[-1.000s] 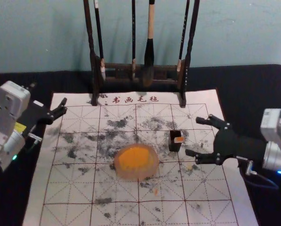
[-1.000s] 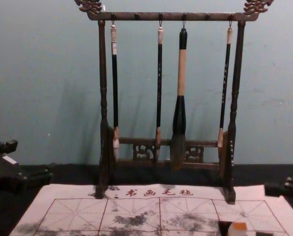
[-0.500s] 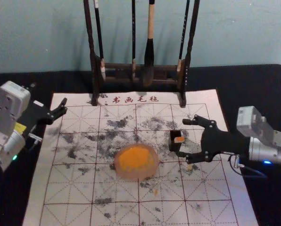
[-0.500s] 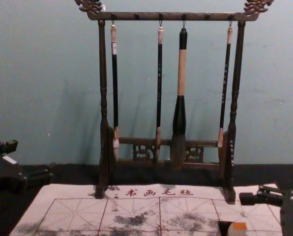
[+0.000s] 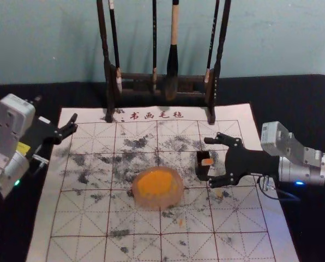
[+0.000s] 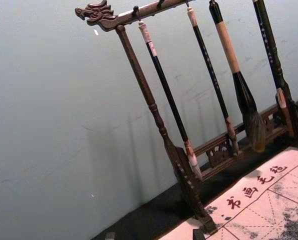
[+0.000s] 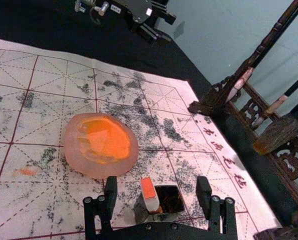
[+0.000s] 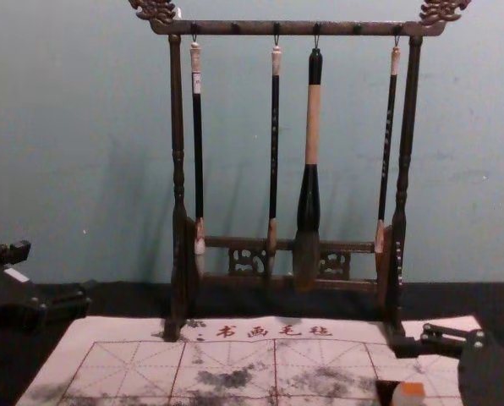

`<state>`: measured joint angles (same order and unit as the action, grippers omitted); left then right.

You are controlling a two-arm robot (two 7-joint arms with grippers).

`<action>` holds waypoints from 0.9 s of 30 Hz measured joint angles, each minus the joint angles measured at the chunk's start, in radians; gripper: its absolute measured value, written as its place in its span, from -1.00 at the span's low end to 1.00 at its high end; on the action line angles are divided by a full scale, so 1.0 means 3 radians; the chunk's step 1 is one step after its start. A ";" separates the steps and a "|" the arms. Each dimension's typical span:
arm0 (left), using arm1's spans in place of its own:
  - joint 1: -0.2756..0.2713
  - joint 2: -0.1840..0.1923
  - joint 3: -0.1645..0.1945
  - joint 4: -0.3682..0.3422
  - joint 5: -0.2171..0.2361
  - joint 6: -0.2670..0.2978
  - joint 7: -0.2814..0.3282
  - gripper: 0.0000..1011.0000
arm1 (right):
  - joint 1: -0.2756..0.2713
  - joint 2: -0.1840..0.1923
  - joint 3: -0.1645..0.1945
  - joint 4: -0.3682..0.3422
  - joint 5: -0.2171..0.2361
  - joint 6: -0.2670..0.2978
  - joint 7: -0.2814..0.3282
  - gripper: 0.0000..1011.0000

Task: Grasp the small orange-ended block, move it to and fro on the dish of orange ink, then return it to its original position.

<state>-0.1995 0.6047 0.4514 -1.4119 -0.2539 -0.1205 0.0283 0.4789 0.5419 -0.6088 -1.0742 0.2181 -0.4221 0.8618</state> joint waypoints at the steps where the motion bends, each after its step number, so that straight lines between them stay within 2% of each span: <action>1: 0.0000 0.0000 0.0000 0.0000 0.0000 0.0000 0.0000 0.98 | 0.0003 -0.0004 -0.0002 0.0007 -0.0001 -0.0002 0.0002 0.98; 7: 0.0000 0.0000 0.0000 0.0000 0.0000 0.0000 0.0000 0.98 | 0.0013 -0.0026 -0.0005 0.0047 0.0011 -0.0016 0.0014 0.98; 19: 0.0000 0.0000 0.0000 0.0000 0.0000 0.0000 0.0000 0.98 | 0.0014 -0.0071 0.0022 0.0146 0.0165 -0.0024 0.0114 0.98; 27: 0.0000 0.0000 0.0000 0.0000 0.0000 0.0000 0.0000 0.98 | 0.0018 -0.0079 0.0019 0.0162 0.0177 -0.0027 0.0127 0.98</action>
<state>-0.1995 0.6047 0.4514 -1.4120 -0.2539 -0.1205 0.0283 0.4844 0.5180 -0.6030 -1.0255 0.2714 -0.4302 0.8998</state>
